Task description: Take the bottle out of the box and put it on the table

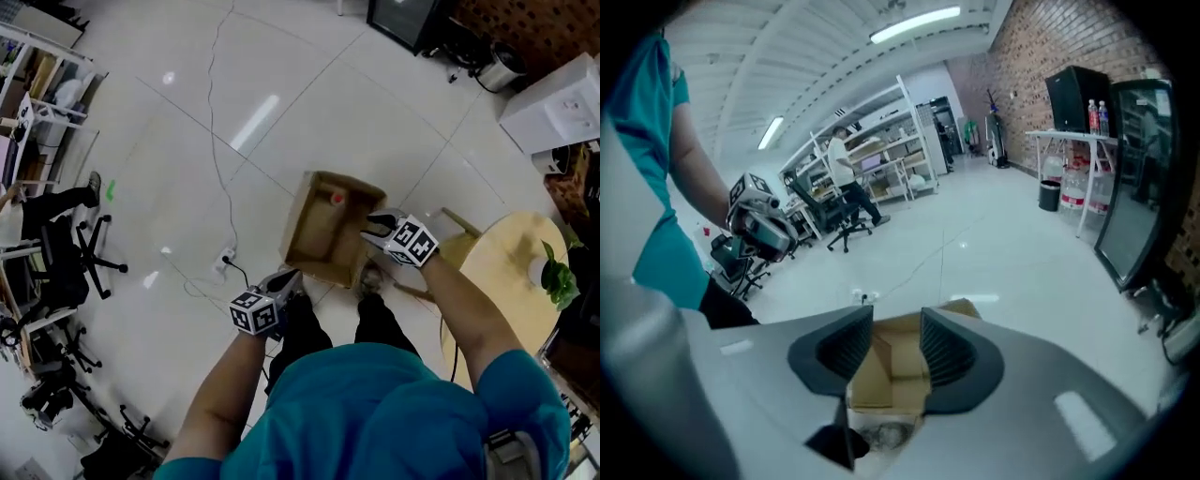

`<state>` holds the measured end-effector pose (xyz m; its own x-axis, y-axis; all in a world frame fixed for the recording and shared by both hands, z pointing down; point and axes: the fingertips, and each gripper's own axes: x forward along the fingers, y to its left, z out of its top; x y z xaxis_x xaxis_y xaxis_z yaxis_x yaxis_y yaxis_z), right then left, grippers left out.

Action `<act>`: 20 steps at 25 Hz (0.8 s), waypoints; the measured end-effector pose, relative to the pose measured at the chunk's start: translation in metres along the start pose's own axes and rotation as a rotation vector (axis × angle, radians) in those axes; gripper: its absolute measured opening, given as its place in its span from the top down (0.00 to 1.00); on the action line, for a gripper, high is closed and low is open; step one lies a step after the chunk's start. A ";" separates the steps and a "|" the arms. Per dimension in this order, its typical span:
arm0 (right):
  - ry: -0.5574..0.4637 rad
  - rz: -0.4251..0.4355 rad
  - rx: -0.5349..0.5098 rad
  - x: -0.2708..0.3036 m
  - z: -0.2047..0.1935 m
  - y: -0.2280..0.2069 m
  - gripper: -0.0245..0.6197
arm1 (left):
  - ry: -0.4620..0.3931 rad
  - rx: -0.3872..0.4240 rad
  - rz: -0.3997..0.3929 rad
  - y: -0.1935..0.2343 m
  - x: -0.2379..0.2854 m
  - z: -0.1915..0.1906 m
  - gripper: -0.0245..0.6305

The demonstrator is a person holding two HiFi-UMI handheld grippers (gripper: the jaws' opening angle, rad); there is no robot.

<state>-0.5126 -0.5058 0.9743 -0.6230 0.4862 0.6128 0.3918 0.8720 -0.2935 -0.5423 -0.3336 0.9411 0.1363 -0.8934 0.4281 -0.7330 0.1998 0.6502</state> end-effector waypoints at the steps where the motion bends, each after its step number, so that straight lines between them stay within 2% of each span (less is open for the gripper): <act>1: 0.039 -0.021 0.002 0.011 -0.002 -0.002 0.71 | 0.021 -0.011 -0.011 0.012 -0.001 -0.003 0.96; 3: 0.103 -0.061 0.006 0.032 -0.007 -0.002 0.70 | 0.086 0.008 -0.045 0.028 -0.006 -0.013 0.97; 7: 0.188 -0.088 -0.009 0.092 -0.019 -0.001 0.70 | 0.220 0.109 -0.100 0.061 -0.027 -0.028 0.96; 11: 0.225 -0.101 0.007 0.141 -0.040 -0.063 0.70 | 0.240 0.108 -0.093 0.103 0.006 -0.028 0.97; 13: 0.246 -0.095 0.028 0.167 -0.066 -0.102 0.69 | 0.235 0.080 -0.077 0.128 0.035 -0.032 0.96; 16: 0.302 -0.076 0.055 0.204 -0.107 -0.152 0.68 | 0.180 -0.030 -0.034 0.166 0.077 -0.034 0.96; 18: 0.342 -0.070 0.049 0.231 -0.128 -0.180 0.68 | 0.159 -0.083 -0.021 0.193 0.100 -0.034 0.96; 20: 0.387 -0.061 0.022 0.258 -0.142 -0.205 0.68 | 0.168 -0.101 -0.026 0.219 0.121 -0.038 0.96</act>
<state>-0.6570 -0.5671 1.2968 -0.3420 0.3796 0.8596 0.3448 0.9017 -0.2610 -0.6609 -0.3829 1.1595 0.2699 -0.8208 0.5035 -0.6586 0.2241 0.7183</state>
